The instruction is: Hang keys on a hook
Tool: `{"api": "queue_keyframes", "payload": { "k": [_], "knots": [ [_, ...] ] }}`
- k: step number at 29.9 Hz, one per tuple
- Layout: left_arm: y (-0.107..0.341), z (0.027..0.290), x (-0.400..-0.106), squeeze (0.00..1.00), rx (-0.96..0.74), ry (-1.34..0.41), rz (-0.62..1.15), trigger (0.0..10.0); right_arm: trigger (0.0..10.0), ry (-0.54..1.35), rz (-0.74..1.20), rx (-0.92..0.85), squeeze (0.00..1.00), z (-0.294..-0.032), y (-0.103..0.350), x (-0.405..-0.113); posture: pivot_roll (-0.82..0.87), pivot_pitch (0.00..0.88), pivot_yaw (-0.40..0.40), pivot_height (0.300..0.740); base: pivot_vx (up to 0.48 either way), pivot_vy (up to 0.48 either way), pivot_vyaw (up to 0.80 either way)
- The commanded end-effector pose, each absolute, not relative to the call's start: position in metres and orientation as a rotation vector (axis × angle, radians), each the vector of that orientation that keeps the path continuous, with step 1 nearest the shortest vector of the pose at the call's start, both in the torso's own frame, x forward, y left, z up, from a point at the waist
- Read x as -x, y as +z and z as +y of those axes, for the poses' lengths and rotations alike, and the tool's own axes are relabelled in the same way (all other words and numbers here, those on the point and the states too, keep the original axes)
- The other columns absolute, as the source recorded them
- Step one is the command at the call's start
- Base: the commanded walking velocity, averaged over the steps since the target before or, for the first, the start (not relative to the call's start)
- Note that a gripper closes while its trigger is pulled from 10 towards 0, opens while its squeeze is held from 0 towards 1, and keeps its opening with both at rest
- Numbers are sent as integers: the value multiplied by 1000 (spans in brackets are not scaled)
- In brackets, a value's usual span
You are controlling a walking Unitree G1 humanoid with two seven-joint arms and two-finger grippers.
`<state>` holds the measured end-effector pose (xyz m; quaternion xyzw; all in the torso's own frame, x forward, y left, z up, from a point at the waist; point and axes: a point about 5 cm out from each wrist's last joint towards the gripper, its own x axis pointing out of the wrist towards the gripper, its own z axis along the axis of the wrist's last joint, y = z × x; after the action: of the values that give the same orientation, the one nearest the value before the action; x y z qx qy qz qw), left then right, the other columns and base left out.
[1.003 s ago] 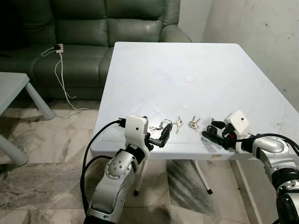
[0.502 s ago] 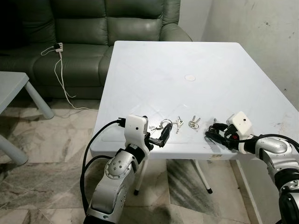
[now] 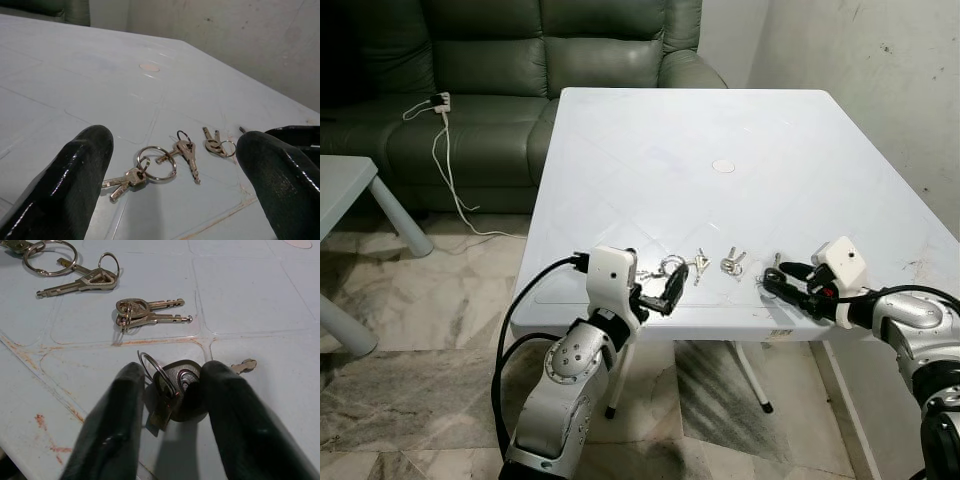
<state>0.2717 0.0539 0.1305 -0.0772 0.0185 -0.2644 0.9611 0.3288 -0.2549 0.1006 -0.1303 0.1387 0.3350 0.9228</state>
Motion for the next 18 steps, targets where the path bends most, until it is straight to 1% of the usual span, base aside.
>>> {"api": "queue_keyframes", "payload": {
  "k": [1, 4, 5, 6, 10, 11, 14, 17, 18],
  "knots": [
    [134, 40, -266, 0, 196, -561, 31, 10000, 0, 669, 279, 273, 0, -262, 107, -330, -4, 56, -73, 740, 0, 0, 0],
    [134, 40, -266, 0, 199, -560, 30, 10000, 0, 674, 279, 274, 0, -262, 107, -330, -4, 58, -74, 740, 0, 0, 0],
    [134, 40, -266, 0, 199, -560, 30, 10000, 353, 675, 280, 274, 0, -262, 107, -330, -4, 58, -74, 740, 0, 0, 0],
    [135, 40, -266, 0, 201, -559, 30, 10000, 1451, 679, 281, 276, 0, -261, 107, -330, -4, 56, -75, 740, 0, 0, 0],
    [135, 40, -266, 0, 203, -558, 29, 10000, 1412, 685, 283, 276, 0, -261, 106, -330, -4, 60, -75, 740, 0, 0, 0],
    [135, 40, -266, 0, 205, -557, 30, 10000, 2275, 685, 282, 276, 0, -261, 106, -330, -5, 62, -75, 740, 0, 0, 0],
    [135, 41, -266, 0, 208, -555, 31, 10000, 2196, 692, 286, 276, 0, -260, 106, -329, -5, 62, -75, 740, 0, 0, 0],
    [135, 41, -266, 0, 209, -554, 31, 10000, 2706, 695, 289, 276, 0, -260, 105, -329, -4, 66, -76, 740, 0, 0, 0],
    [135, 41, -266, 0, 209, -554, 31, 10000, 2706, 696, 290, 277, 0, -260, 105, -329, -4, 66, -76, 740, 0, 0, 0]
  ]
}}
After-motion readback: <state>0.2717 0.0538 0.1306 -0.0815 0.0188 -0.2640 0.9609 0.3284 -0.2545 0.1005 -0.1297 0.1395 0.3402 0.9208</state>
